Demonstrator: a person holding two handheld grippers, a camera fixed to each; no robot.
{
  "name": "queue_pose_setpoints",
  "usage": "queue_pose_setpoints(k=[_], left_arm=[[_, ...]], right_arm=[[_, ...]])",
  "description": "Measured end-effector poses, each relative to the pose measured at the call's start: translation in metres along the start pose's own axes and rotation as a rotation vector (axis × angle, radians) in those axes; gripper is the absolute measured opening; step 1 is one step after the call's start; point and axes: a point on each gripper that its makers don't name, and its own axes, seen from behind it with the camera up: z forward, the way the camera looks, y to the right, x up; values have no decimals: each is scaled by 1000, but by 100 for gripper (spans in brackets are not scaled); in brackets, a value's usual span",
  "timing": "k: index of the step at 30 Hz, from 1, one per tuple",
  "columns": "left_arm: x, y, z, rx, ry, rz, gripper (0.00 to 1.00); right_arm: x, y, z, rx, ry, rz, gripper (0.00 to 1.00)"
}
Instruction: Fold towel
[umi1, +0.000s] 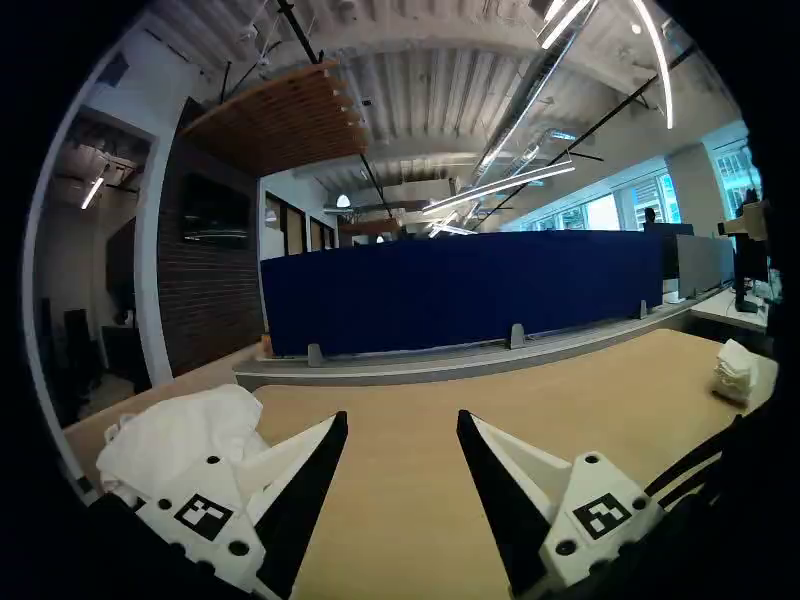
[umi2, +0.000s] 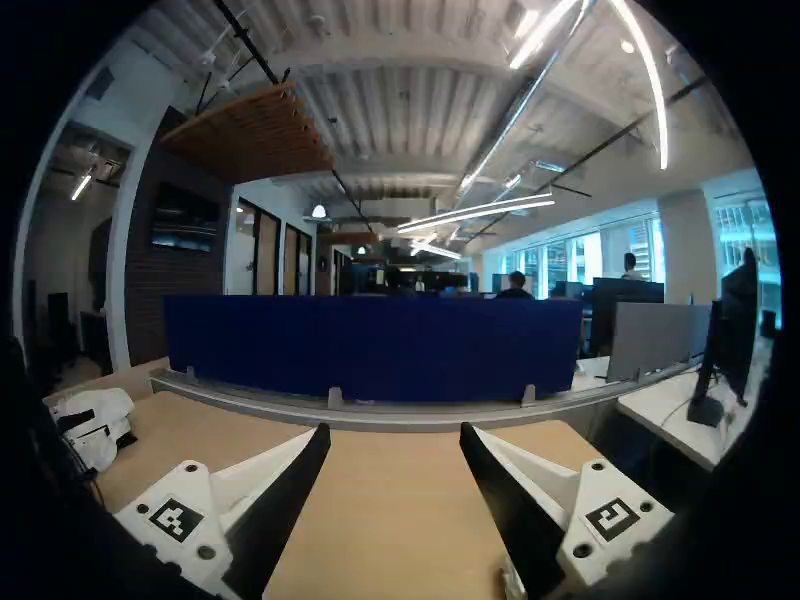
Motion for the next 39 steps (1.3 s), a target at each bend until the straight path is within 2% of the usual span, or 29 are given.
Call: queue_pose_setpoints(k=[9, 14, 27, 33, 39], left_arm=[[-50, 1, 4, 4, 6, -12, 80], [-65, 2, 7, 0, 16, -37, 80], [-63, 0, 5, 2, 42, -49, 80], [-67, -6, 2, 10, 43, -95, 80], [-68, -6, 3, 4, 43, -86, 80]], right_arm=[[-25, -6, 8, 20, 23, 3, 100], [-34, -8, 9, 28, 19, -11, 100], [-37, 2, 6, 8, 33, -19, 100], [-35, 11, 4, -3, 41, -38, 100], [-27, 24, 1, -23, 69, -51, 100]])
